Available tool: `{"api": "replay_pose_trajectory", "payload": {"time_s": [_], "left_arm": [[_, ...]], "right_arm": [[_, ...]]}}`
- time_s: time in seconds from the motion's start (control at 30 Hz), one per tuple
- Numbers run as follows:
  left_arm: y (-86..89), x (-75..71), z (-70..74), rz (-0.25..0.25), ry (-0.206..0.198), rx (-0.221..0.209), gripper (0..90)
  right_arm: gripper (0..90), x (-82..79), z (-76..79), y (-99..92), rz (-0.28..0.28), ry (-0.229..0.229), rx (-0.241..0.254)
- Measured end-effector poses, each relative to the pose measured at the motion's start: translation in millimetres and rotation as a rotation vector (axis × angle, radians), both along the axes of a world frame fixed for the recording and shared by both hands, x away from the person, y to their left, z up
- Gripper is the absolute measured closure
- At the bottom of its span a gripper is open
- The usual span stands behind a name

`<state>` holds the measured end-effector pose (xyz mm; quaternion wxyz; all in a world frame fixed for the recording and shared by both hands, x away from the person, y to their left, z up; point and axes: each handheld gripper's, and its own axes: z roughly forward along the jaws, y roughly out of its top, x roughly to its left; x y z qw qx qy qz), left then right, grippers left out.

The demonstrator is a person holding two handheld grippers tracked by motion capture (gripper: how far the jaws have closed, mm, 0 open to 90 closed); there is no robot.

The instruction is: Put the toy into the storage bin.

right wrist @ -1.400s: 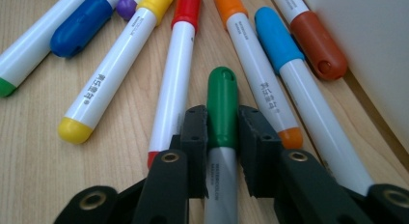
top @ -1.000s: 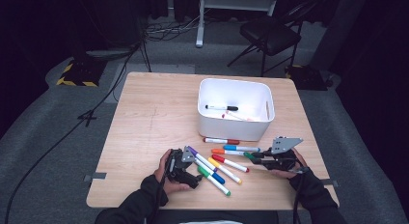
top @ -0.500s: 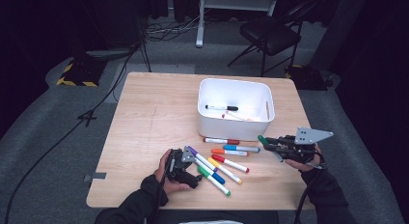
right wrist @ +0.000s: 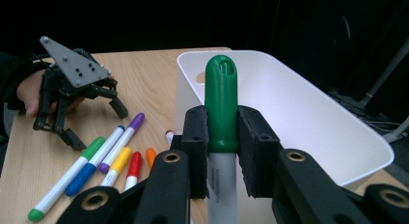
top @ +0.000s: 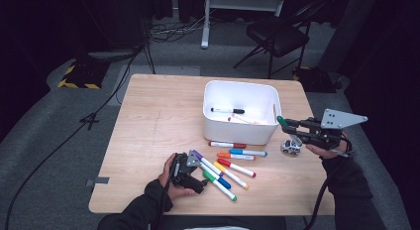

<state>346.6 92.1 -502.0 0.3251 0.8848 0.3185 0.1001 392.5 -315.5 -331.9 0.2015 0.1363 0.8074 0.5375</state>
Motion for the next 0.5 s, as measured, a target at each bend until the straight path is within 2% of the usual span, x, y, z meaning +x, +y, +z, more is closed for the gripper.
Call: {"api": "replay_pose_trajectory", "payload": {"time_s": [0.33, 0.5], "left_arm": [[0.0, 0.0, 0.0, 0.000, 0.000, 0.000, 0.6], [0.0, 0.0, 0.0, 0.000, 0.000, 0.000, 0.6]], "right_arm": [[75.1, 21.3, 33.4, 14.0, 0.008, -0.045, -0.013], [75.0, 34.8, 45.1, 28.8, 0.006, -0.037, -0.032]]}}
